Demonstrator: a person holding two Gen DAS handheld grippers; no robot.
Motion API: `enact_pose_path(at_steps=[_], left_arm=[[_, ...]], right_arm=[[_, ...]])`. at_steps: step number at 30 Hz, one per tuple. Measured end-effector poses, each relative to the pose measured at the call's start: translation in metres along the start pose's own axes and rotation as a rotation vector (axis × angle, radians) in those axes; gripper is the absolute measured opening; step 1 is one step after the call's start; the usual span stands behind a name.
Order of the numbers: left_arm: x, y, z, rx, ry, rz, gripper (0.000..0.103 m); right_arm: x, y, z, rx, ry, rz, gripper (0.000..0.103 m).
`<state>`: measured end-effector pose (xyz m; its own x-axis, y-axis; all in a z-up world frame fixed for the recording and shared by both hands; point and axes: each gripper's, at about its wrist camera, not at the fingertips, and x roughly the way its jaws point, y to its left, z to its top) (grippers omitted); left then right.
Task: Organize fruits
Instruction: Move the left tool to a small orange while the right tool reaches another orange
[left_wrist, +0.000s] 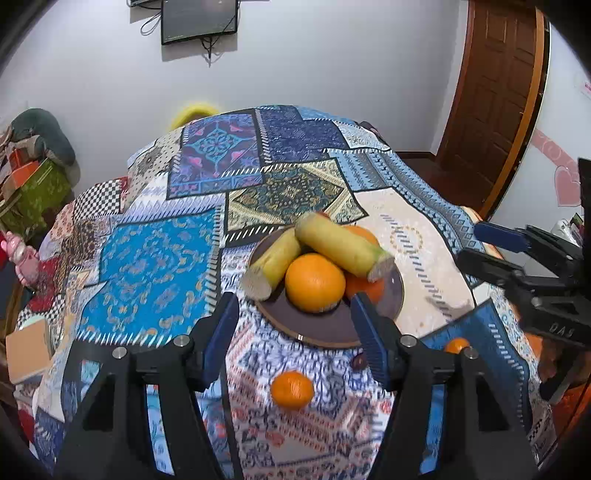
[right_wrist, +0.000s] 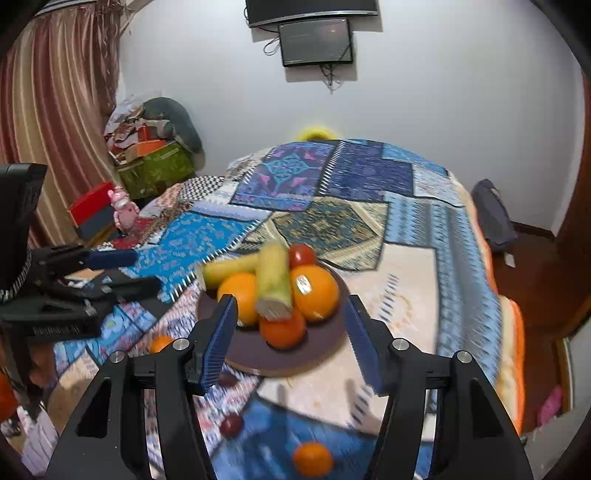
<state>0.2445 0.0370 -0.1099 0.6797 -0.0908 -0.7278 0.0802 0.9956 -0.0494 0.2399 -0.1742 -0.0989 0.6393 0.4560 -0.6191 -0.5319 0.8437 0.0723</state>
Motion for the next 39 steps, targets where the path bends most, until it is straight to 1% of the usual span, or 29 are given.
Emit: enact_pose_path(at_steps=[5,10,13,17,23,25,29,31,34,37,39], left_arm=[[-0.007,0.008,-0.025,-0.031,0.027,0.004,0.063],[-0.001,0.019,-0.049,-0.081,0.086,0.0,0.063],[0.006,0.023,-0.063,-0.1,0.119,0.003,0.063],[0.015,0.024,-0.077,-0.117,0.14,0.003,0.063],[0.034,0.017,-0.083,-0.113,0.172,-0.025,0.063],[0.039,0.013,-0.083,-0.106,0.175,-0.028,0.063],[0.045,0.01,-0.08,-0.094,0.175,-0.029,0.063],[0.047,0.009,-0.078,-0.086,0.174,-0.025,0.063],[0.05,0.009,-0.076,-0.08,0.176,-0.022,0.063],[0.051,0.012,-0.075,-0.089,0.17,-0.025,0.058],[0.053,0.014,-0.075,-0.096,0.176,-0.031,0.051]], right_arm=[[-0.01,-0.01,-0.027,0.016,0.044,-0.038,0.057],[-0.011,-0.016,-0.053,0.045,0.099,-0.053,0.057],[-0.008,-0.02,-0.068,0.079,0.129,-0.042,0.057],[-0.004,-0.026,-0.082,0.136,0.157,-0.019,0.057],[0.005,-0.027,-0.097,0.165,0.206,0.002,0.057],[0.008,-0.027,-0.101,0.168,0.22,0.009,0.052],[0.014,-0.026,-0.105,0.169,0.247,0.028,0.049],[0.018,-0.024,-0.106,0.164,0.257,0.031,0.045],[0.023,-0.023,-0.106,0.165,0.265,0.032,0.042],[0.025,-0.022,-0.106,0.154,0.265,0.028,0.039],[0.026,-0.022,-0.105,0.147,0.266,0.024,0.037]])
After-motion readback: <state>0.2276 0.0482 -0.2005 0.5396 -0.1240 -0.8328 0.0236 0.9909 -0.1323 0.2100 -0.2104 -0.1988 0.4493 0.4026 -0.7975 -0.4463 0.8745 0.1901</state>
